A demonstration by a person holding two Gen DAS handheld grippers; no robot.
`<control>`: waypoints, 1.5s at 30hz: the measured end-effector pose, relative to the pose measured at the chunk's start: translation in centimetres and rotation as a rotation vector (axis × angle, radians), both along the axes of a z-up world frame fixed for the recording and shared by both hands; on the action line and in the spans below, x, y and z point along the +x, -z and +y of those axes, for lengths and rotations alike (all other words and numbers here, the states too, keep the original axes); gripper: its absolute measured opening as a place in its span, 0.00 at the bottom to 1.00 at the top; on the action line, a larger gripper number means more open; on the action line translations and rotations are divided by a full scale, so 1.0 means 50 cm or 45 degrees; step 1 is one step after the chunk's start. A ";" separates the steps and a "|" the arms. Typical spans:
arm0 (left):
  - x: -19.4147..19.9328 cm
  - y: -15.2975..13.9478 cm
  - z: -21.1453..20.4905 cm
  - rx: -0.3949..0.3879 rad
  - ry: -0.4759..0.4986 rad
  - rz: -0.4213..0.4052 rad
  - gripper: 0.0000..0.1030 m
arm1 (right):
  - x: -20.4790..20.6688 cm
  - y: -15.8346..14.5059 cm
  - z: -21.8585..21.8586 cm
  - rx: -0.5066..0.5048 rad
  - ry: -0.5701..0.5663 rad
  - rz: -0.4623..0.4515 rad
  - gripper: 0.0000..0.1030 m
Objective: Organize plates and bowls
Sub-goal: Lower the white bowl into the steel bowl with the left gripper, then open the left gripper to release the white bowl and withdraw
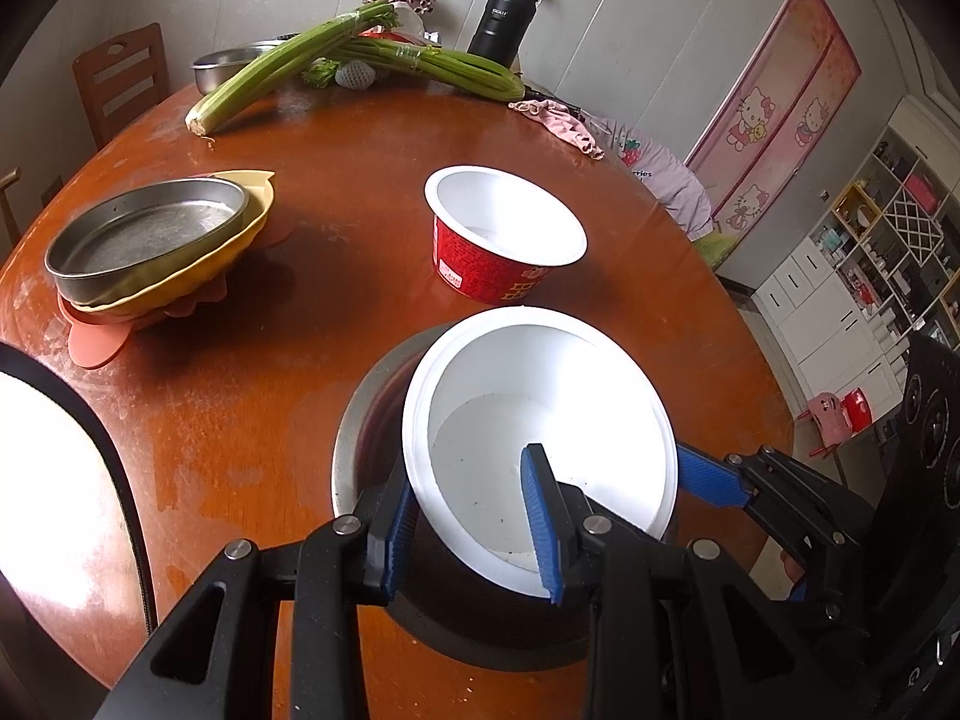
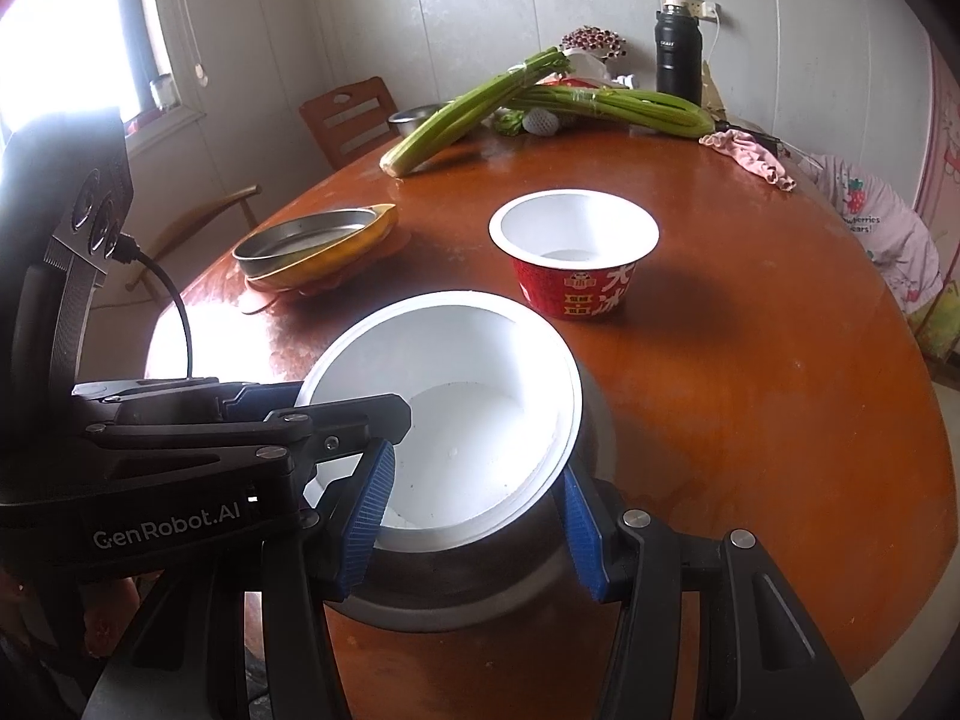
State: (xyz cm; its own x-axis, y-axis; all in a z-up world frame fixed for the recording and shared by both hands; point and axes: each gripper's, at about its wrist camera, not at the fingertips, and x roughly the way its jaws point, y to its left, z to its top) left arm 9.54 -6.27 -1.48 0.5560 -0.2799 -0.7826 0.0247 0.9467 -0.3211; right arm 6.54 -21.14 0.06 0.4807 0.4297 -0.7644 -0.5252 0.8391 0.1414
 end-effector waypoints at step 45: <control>-0.001 -0.002 0.020 -0.030 -0.016 -0.020 0.33 | -0.016 -0.004 -0.005 -0.076 0.020 -0.086 0.55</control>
